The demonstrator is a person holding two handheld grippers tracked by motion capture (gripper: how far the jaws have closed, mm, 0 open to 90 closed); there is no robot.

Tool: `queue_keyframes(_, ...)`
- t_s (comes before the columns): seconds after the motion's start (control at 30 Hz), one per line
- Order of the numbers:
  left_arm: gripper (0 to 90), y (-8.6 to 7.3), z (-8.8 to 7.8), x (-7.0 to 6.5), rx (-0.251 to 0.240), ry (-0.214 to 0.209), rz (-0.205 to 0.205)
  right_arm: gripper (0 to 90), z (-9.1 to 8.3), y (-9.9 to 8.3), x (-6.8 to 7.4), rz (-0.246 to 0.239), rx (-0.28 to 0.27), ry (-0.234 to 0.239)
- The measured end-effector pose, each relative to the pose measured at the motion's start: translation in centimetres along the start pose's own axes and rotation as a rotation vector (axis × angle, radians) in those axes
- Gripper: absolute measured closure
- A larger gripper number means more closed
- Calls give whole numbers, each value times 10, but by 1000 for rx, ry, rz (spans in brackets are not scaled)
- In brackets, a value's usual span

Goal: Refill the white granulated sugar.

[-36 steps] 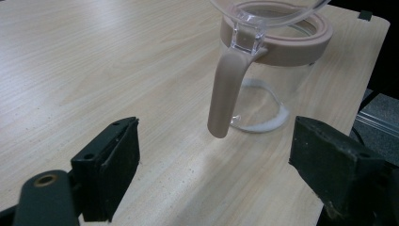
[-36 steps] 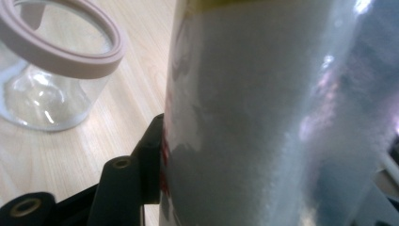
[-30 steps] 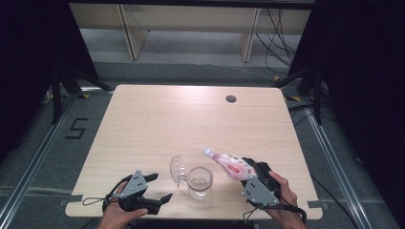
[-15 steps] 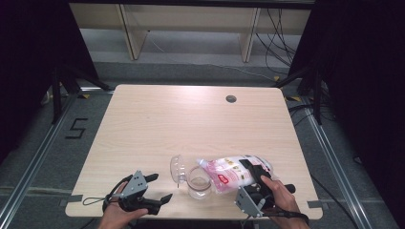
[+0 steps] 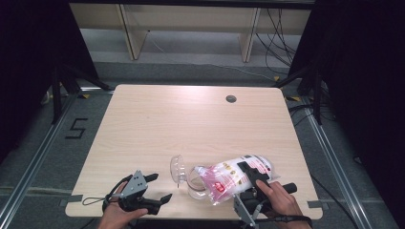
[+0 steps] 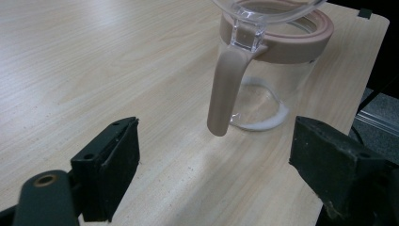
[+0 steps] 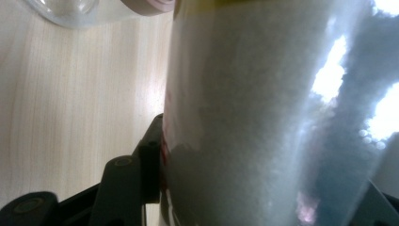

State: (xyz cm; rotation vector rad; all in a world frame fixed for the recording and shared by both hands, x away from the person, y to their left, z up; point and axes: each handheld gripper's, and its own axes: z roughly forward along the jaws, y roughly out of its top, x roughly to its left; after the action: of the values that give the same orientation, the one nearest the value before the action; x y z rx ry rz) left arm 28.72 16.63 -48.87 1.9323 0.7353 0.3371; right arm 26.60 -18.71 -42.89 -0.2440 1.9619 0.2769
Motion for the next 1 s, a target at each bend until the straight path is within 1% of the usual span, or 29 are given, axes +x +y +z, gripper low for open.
queue_keyframes(0.03,160,0,-1,1,7,-2,16,487,0,1,0,-13,9,8)
queue_keyframes(0.07,160,0,0,0,6,-1,4,487,1,1,-2,-53,-11,6)
queue_keyframes(0.1,160,0,0,0,-2,-3,-4,487,0,1,-2,-41,-13,2)
queue_keyframes(0.13,160,0,0,1,5,0,2,488,0,1,-2,-44,-22,2)
queue_keyframes(0.17,160,0,0,1,1,-4,-1,488,1,1,1,-3,-18,4)
queue_keyframes(0.2,160,0,0,1,2,-3,0,488,0,2,-1,-48,-1,1)
queue_keyframes(0.23,160,0,0,1,2,-3,0,488,0,2,-1,-48,-1,1)
queue_keyframes(0.27,160,0,0,1,5,-2,2,489,1,2,2,-36,2,-1)
queue_keyframes(0.3,160,0,-1,0,10,4,5,489,1,1,4,-32,19,17)
queue_keyframes(0.37,160,0,-1,1,6,1,3,489,1,1,5,-36,18,20)
queue_keyframes(0.4,160,0,-1,1,7,0,3,490,3,3,-1,-136,-7,16)
queue_keyframes(0.43,160,0,0,0,0,-3,-2,490,3,5,-1,-169,5,7)
queue_keyframes(0.47,160,0,0,1,5,-1,9,490,2,2,7,-60,33,15)
queue_keyframes(0.5,160,0,0,0,5,-1,6,491,3,4,5,-101,36,12)
queue_keyframes(0.53,160,0,0,0,5,-2,6,491,4,5,1,-172,20,8)
queue_keyframes(0.57,160,0,0,1,5,-1,6,491,3,3,5,-127,39,20)
queue_keyframes(0.6,160,0,0,1,2,-2,1,492,4,4,2,-189,40,16)
queue_keyframes(0.63,160,0,0,1,2,-2,1,492,4,4,2,-189,40,16)
queue_keyframes(0.67,160,0,0,0,2,-3,-2,492,3,4,4,-170,57,14)
queue_keyframes(0.7,160,0,0,1,1,-3,8,492,3,4,4,-191,68,10)
queue_keyframes(0.73,160,0,0,1,0,-4,3,492,3,5,3,-220,72,4)
queue_keyframes(0.77,160,0,1,0,-1,-4,4,492,3,5,3,-217,70,-1)
queue_keyframes(0.8,160,0,1,1,2,-4,6,493,4,4,5,-198,73,3)
queue_keyframes(0.83,160,0,1,0,1,-4,6,493,5,7,1,-278,54,5)
queue_keyframes(0.87,160,0,0,1,-1,-4,4,493,6,7,5,-236,61,6)
queue_keyframes(0.9,160,0,0,0,6,0,1,494,6,8,6,-236,74,6)
queue_keyframes(0.93,160,0,0,0,6,0,1,494,6,8,6,-236,74,6)
queue_keyframes(0.97,160,0,0,0,4,-1,0,494,7,9,3,-287,52,3)
queue_keyframes(1.0,160,0,0,0,4,0,-1,495,8,9,5,-271,55,3)
